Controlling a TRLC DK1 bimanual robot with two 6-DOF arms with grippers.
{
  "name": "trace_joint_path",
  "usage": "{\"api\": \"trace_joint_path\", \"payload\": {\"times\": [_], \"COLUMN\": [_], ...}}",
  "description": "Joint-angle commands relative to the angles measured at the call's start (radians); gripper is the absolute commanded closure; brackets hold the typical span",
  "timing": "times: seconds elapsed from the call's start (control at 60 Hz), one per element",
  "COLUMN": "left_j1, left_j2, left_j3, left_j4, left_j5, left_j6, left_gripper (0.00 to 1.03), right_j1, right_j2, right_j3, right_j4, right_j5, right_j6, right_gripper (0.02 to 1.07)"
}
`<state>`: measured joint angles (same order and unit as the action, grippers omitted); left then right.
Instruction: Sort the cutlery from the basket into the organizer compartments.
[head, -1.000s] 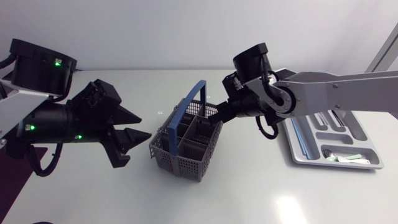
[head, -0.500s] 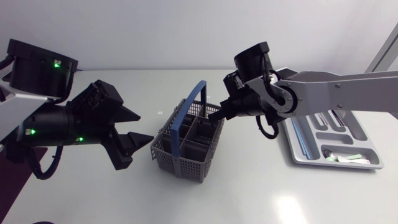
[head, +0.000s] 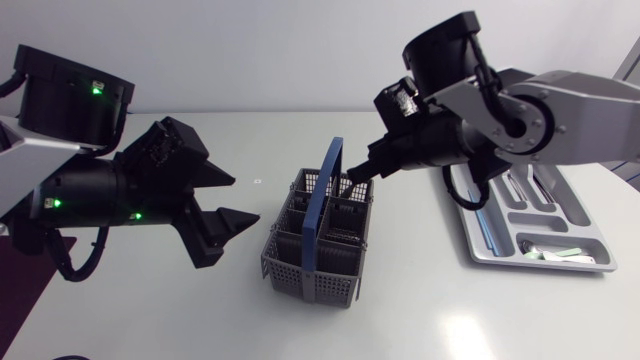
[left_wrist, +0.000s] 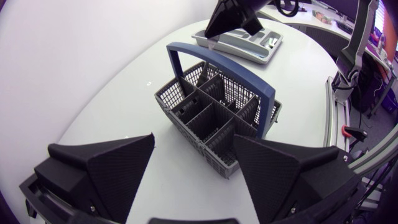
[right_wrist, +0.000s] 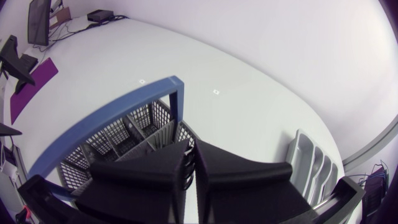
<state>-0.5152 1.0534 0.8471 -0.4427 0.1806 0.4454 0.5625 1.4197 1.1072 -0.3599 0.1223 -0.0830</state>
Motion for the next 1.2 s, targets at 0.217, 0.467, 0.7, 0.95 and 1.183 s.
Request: {"api": "trace_joint_path", "payload": {"times": [0.217, 0.467, 0.7, 0.95, 1.183], "left_j1": [-0.049, -0.025, -0.04, -0.045, -0.028], "left_j2": [0.063, 0.137, 0.197, 0.23, 0.247], "left_j3": [0.096, 0.214, 0.308, 0.374, 0.422], "left_j4": [-0.028, -0.096, -0.134, -0.197, -0.295], "left_j5": [-0.003, 0.083, 0.181, 0.255, 0.362], "left_j6": [0.019, 0.05, 0.069, 0.122, 0.18], "left_gripper": [0.05, 0.05, 0.05, 0.05, 0.05], "right_j1": [0.011, 0.005, -0.062, -0.099, -0.087], "right_j2": [-0.15, -0.268, -0.357, -0.389, -0.396], "right_j3": [0.103, 0.144, 0.168, 0.171, 0.155], "right_j4": [-0.129, -0.237, -0.297, -0.321, -0.306], "right_j5": [-0.042, -0.069, -0.2, -0.391, -0.5], "right_j6": [-0.046, -0.109, -0.166, -0.187, -0.179], "right_gripper": [1.01, 1.01, 1.01, 1.01, 1.01]}}
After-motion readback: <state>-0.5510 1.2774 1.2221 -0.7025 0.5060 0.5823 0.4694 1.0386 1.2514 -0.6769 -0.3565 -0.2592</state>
